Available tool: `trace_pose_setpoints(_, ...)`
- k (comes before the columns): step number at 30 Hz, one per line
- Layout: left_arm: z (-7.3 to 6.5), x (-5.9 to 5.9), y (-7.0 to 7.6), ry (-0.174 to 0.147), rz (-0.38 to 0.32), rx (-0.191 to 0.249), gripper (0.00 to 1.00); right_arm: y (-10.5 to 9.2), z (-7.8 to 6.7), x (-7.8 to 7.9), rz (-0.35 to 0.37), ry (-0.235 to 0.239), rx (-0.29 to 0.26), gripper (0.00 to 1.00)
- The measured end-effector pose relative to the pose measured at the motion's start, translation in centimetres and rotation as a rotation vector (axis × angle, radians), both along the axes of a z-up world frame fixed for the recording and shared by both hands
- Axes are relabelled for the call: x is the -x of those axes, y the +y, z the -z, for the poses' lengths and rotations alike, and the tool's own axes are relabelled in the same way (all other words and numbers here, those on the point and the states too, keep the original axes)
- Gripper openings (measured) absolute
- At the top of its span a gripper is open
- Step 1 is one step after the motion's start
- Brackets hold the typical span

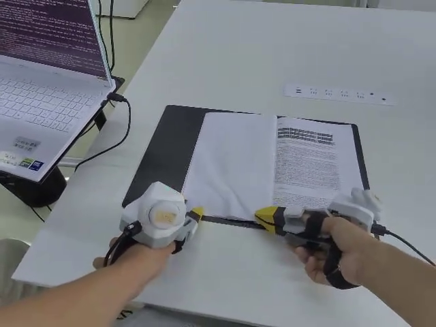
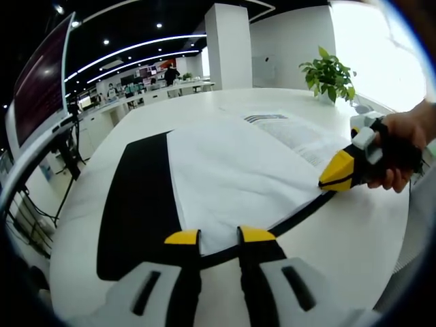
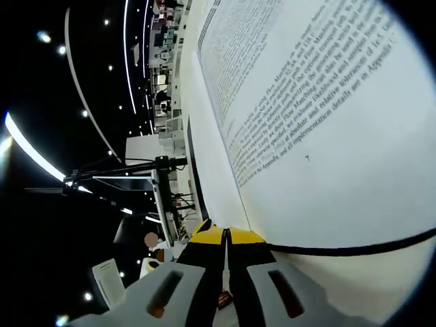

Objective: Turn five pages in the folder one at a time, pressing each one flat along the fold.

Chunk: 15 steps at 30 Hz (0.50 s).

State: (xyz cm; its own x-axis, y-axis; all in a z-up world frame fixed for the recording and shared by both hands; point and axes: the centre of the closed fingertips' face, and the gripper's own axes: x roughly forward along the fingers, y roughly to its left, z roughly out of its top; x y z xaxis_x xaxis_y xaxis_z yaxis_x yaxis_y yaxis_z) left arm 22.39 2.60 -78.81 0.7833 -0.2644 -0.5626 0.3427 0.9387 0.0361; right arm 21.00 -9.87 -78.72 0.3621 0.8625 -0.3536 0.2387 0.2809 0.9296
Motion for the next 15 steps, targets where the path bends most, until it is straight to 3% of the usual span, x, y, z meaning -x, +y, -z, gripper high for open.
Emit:
trace_pose_setpoints(4,0.0,-0.1,0.0,0.020,-0.018,0.014,0.20,0.1,-0.9,1.5,-0.004,-0.013,0.012,0.00)
trace_pose_setpoints(6,0.0,0.0,0.2,0.053,-0.025,0.006,0.21,-0.4,-2.5,1.8,0.032,-0.069,-0.004,0.00)
trace_pose_setpoints(7,-0.1,0.2,0.2,0.070,-0.032,0.007,0.23,-0.9,-3.2,2.2,0.038,-0.122,0.018,0.00)
trace_pose_setpoints(8,-0.1,0.4,0.3,0.089,-0.038,0.003,0.29,-1.3,-3.6,2.8,0.020,-0.155,0.054,0.00)
trace_pose_setpoints(10,-0.7,0.9,0.3,0.100,-0.045,0.019,0.37,-3.1,-4.0,3.7,-0.020,-0.284,0.206,0.00)
trace_pose_setpoints(11,-1.3,1.3,0.4,0.106,-0.056,0.047,0.39,-4.4,-4.3,4.0,-0.044,-0.369,0.289,0.01)
trace_pose_setpoints(12,-2.0,1.5,0.2,0.093,-0.066,0.082,0.39,-5.4,-4.6,4.0,-0.035,-0.411,0.345,0.09)
trace_pose_setpoints(13,-3.0,1.7,0.2,0.072,-0.068,0.111,0.39,-6.8,-5.4,3.9,-0.013,-0.492,0.409,0.18)
trace_pose_setpoints(15,-4.1,2.3,0.3,0.054,-0.056,0.113,0.42,-8.3,-6.5,4.3,0.013,-0.544,0.462,0.40)
